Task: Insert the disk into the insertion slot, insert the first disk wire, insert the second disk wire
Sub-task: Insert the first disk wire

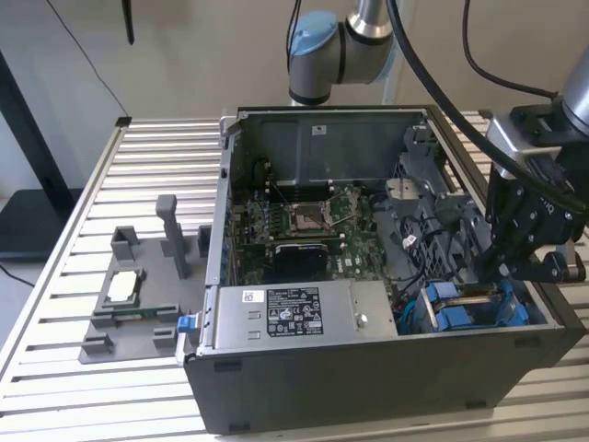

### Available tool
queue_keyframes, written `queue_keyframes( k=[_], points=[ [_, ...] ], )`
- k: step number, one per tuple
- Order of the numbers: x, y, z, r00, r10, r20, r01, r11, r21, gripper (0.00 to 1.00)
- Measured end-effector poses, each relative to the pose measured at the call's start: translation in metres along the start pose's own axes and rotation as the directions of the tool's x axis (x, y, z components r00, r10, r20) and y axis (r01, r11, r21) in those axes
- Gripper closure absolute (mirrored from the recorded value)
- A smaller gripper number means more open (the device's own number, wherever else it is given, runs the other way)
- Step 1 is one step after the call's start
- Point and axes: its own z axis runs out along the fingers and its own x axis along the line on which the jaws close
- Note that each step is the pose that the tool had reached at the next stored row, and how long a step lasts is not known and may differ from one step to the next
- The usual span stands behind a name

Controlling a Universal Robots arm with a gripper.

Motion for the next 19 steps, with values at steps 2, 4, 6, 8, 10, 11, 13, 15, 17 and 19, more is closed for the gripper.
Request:
queue_keyframes(
  k=[2,4,6,8,10,11,13,15,17,19],
  points=[
    [0.0001,0.0,0.0013,1.0,0.0,0.0001,0.0,1.0,0.0009,0.8],
    [0.0002,0.0,0.0023,1.0,0.0,0.0001,0.0,1.0,0.0022,0.8],
    [0.0003,0.0,0.0032,1.0,0.0,0.0,0.0,1.0,0.004,0.8],
    [0.0004,-0.0001,0.004,1.0,-0.001,0.0002,0.001,1.0,0.0064,0.8],
    [0.0005,-0.0001,0.0049,1.0,-0.001,0.0002,0.001,1.0,0.0078,0.8],
    [0.0006,-0.0001,0.0054,1.0,-0.001,0.0002,0.001,1.0,0.0083,0.8],
    [0.0006,-0.0001,0.006,1.0,-0.001,-0.0001,0.001,1.0,0.0093,0.8],
    [0.0007,-0.0001,0.0067,1.0,-0.001,0.0003,0.001,1.0,0.0097,0.8],
    [0.0006,-0.0001,0.007,1.0,-0.001,0.0001,0.001,0.9999,0.0102,0.8],
    [0.0006,-0.0001,0.0077,1.0,-0.001,0.0002,0.001,0.9999,0.0106,0.8]
  ],
)
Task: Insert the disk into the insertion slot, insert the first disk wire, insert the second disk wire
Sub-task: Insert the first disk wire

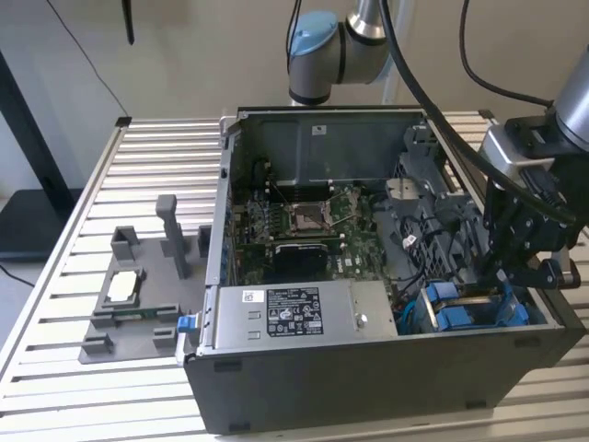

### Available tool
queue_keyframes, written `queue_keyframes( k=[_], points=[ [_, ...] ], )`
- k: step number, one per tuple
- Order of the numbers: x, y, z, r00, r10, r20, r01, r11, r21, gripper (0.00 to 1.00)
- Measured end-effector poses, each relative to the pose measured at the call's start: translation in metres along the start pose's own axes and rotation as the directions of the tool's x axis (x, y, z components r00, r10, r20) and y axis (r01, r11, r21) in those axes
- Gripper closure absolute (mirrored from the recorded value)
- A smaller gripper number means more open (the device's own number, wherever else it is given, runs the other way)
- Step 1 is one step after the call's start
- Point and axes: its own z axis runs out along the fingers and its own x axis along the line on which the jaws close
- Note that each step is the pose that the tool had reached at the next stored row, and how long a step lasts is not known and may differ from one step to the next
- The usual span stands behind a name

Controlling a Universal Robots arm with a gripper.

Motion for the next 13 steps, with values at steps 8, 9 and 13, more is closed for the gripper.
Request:
queue_keyframes(
  k=[8,9,13],
  points=[
    [0.0006,0.0,0.0056,1.0,0.0,-0.0012,0.0,1.0,0.0003,0.8],
    [0.0006,0.0,0.006,1.0,0.0,-0.0008,0.0,1.0,0.0003,0.8],
    [0.0004,0.0004,0.0043,1.0,0.0,0.0011,0.0,1.0,0.0006,0.73]
  ],
)
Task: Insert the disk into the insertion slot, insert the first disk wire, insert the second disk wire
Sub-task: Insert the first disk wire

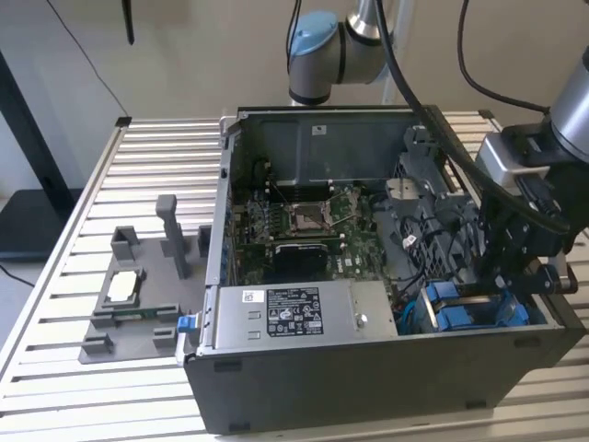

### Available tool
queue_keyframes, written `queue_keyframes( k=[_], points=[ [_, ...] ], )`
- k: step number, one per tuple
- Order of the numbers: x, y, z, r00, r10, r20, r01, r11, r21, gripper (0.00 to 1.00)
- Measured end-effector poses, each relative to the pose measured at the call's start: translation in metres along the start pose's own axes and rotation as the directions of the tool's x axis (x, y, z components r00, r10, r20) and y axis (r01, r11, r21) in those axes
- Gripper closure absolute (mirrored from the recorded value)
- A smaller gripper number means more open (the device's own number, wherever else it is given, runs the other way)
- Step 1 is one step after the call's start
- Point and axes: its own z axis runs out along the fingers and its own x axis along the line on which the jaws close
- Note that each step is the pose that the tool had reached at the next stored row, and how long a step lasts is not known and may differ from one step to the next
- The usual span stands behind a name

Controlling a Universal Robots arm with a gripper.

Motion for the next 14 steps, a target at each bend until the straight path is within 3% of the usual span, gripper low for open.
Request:
queue_keyframes(
  k=[7,10,14],
  points=[
    [-0.0033,0.0012,-0.0284,1.0,0.001,-0.0009,-0.001,1.0,0.0005,0.73],
    [-0.006,0.0035,-0.0341,1.0,0.0,-0.0007,0.0,1.0,0.0036,0.73],
    [-0.0151,0.0085,-0.0359,1.0,-0.001,-0.0008,0.001,1.0,0.0097,0.73]
  ],
)
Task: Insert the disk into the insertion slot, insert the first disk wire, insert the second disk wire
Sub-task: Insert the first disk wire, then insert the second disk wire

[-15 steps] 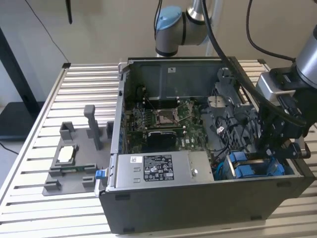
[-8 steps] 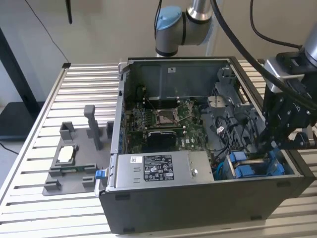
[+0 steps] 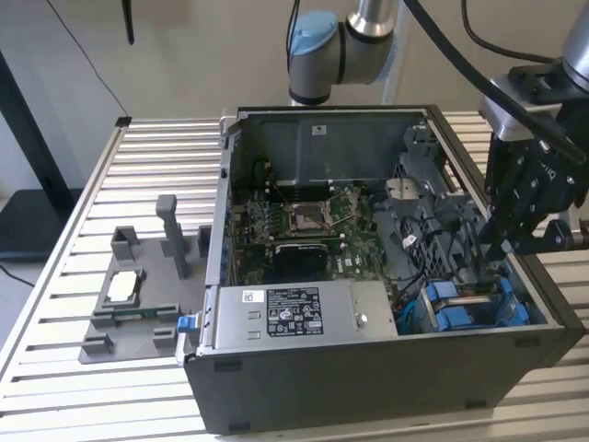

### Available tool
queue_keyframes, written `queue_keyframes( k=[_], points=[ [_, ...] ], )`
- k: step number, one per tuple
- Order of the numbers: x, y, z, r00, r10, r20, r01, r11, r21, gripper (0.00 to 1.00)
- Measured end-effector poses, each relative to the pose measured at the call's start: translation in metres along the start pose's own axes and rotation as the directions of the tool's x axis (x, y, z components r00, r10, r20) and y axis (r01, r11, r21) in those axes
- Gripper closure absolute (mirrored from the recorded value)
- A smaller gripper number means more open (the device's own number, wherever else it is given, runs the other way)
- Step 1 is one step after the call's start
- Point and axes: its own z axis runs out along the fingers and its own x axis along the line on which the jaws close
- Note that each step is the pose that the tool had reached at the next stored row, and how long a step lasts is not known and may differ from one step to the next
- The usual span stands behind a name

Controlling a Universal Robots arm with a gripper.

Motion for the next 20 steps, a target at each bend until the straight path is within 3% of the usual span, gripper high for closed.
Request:
queue_keyframes(
  k=[7,10,14,16,20],
  points=[
    [-0.0172,0.0098,-0.0031,1.0,-0.002,0.0003,0.002,0.9999,0.0167,0.73],
    [-0.0215,0.0147,-0.0054,1.0,-0.002,0.0003,0.002,0.9998,0.0195,0.73],
    [-0.0242,0.0197,-0.013,1.0,-0.002,-0.0002,0.002,0.9998,0.0202,0.73],
    [-0.0252,0.0224,-0.0168,1.0,-0.003,-0.0029,0.003,0.9998,0.0204,0.73],
    [-0.0269,0.0289,-0.0203,0.9999,-0.004,-0.0138,0.004,0.9998,0.0209,0.73]
  ],
)
